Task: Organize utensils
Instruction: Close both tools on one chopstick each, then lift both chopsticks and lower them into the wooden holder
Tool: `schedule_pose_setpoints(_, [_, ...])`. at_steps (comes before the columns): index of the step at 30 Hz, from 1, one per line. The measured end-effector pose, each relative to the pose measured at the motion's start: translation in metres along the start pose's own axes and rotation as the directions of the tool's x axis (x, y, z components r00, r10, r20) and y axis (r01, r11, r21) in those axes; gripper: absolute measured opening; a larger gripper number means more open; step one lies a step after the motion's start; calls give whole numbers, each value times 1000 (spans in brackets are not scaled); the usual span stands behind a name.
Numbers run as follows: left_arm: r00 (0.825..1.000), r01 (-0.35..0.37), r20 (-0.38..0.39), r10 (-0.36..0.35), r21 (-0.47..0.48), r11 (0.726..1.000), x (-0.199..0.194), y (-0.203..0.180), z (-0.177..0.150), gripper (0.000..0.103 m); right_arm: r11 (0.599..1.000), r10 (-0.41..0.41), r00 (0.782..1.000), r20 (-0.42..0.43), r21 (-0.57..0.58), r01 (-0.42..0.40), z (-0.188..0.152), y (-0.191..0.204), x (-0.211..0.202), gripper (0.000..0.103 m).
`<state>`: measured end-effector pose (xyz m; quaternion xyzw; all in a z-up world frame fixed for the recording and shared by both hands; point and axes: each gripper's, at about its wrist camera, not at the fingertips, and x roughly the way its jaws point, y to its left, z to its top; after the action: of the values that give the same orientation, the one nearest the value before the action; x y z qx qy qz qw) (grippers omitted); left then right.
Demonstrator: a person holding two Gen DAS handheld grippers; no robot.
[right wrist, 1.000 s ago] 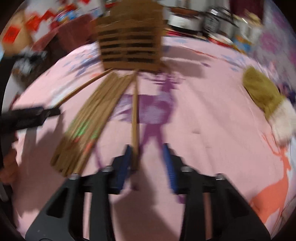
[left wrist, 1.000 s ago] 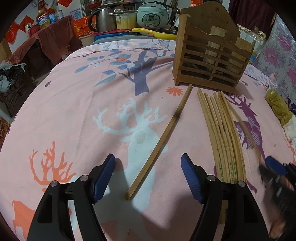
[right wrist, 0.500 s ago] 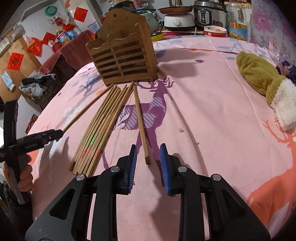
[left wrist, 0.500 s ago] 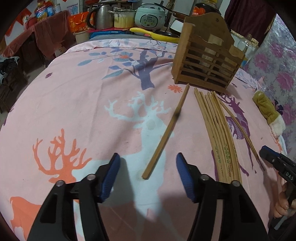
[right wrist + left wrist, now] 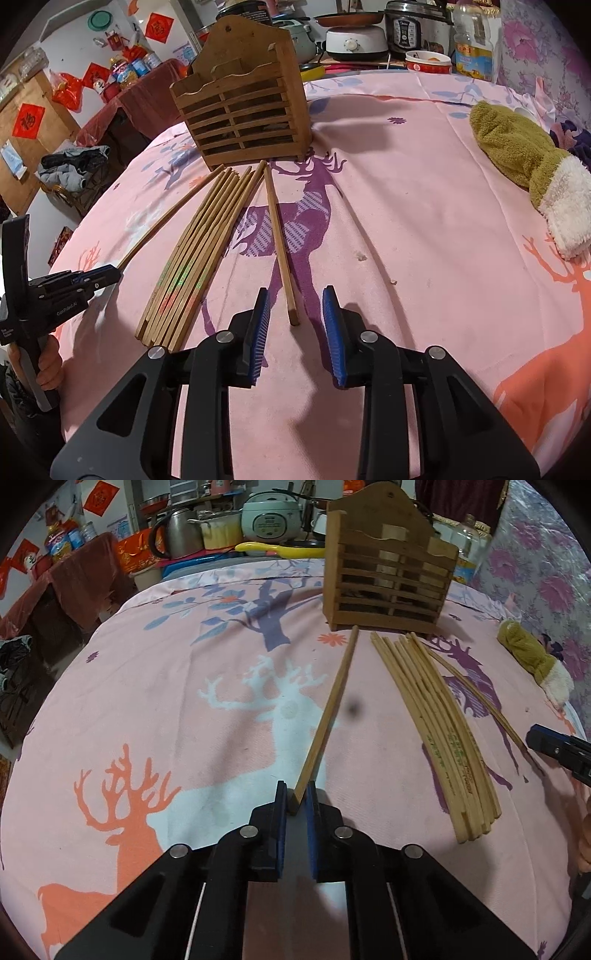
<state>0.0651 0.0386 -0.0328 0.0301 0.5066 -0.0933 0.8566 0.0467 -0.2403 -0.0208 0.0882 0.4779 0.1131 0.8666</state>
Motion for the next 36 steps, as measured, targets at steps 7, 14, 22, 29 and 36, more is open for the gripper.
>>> schedule_pose_setpoints(7, [1000, 15, 11, -15, -10, 1000, -4, -2, -1, 10, 1000, 1, 1000, -2, -8, -1, -1, 2, 1, 32])
schedule_pose_setpoints(14, [1000, 5, -1, -5, -7, 1000, 0, -2, -1, 10, 997, -59, 997, -40, -49, 57, -6, 10, 16, 25])
schedule_pose_setpoints(22, [997, -9, 70, 8, 6, 1000, -16, -6, -1, 8, 991, -99, 994, 45, -88, 103, -8, 16, -4, 6])
schedule_pose_setpoints(29, [980, 35, 196, -34, -2, 999, -64, -10, 10, 8, 996, -42, 978, 205, -73, 58, 2, 25, -51, 6])
schedule_pose_setpoints(36, [962, 48, 269, -48, 6, 999, -113, -19, 41, 7, 994, -16, 949, 314, -96, 48, 16, 44, -100, 6])
